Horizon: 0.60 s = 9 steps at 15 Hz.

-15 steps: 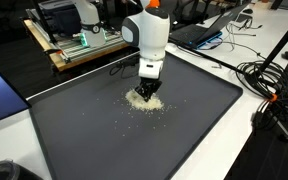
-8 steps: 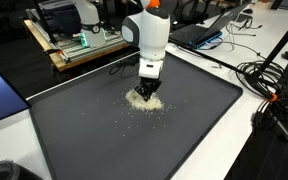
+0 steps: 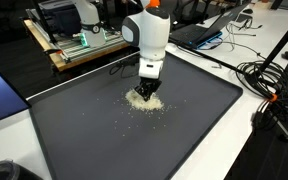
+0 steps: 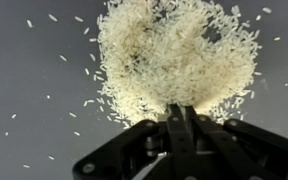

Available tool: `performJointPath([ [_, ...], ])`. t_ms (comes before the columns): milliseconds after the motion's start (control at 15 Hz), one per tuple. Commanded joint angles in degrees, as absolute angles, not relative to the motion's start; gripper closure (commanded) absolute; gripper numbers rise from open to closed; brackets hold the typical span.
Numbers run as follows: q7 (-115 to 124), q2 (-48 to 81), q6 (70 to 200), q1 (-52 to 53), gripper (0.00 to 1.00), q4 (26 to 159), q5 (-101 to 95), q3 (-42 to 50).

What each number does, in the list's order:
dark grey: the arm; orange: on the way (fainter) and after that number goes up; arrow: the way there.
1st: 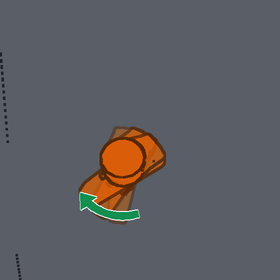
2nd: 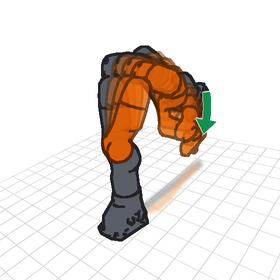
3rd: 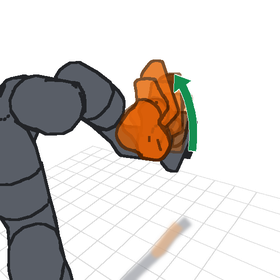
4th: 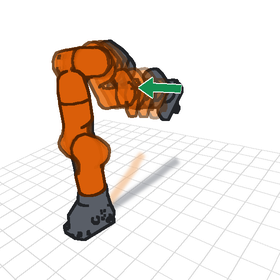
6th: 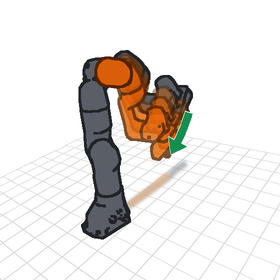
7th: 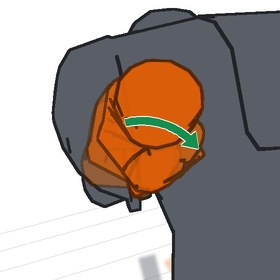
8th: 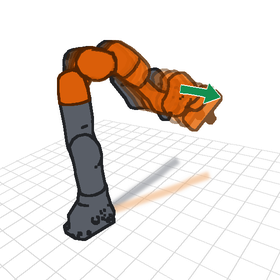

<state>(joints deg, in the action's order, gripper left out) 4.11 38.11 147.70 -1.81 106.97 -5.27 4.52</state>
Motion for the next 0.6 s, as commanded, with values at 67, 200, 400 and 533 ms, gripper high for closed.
performJointPath([
  [67,3.76,35.15,145.88,-1.67,0.55,108.52,-4.85,4.85],
  [200,4.33,33.74,145.46,-1.37,0.41,109.25,-5.26,5.47],
  [400,4.82,31.33,142.14,-1.01,0.20,109.65,-5.44,5.71],
  [533,5.90,30.06,139.47,-0.48,0.08,109.31,-5.68,5.83],
])
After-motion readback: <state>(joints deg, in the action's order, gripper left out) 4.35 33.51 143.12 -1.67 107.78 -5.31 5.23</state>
